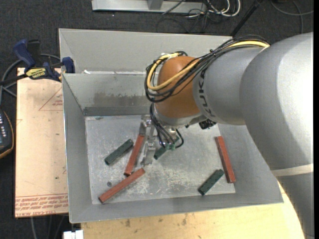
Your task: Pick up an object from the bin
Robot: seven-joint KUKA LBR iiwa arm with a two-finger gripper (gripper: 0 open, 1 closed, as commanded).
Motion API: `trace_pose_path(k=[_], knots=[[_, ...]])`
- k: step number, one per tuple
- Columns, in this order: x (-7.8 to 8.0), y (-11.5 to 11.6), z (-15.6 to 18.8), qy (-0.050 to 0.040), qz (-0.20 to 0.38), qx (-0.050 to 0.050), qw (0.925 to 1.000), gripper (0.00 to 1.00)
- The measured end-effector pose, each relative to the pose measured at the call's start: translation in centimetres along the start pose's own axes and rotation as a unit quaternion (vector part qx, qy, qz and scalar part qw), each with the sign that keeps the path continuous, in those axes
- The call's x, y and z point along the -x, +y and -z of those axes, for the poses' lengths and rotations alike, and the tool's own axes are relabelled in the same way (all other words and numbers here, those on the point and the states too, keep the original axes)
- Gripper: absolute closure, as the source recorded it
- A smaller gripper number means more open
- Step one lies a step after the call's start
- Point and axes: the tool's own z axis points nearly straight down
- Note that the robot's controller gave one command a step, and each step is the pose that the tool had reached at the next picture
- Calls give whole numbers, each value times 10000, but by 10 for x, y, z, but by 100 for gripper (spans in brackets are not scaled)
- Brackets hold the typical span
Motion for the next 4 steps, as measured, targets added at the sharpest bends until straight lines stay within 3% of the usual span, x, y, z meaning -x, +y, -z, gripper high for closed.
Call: trace_pose_path(k=[1, 2, 3, 4], knots=[[6, 43, -20, 16, 668, -10, 9978, 0], [6, 42, -20, 21, 660, -16, 9978, 100], [12, 36, 97, -25, 722, -9, 9974, 100], [13, 33, 141, -8, 1065, -13, 9943, 100]])
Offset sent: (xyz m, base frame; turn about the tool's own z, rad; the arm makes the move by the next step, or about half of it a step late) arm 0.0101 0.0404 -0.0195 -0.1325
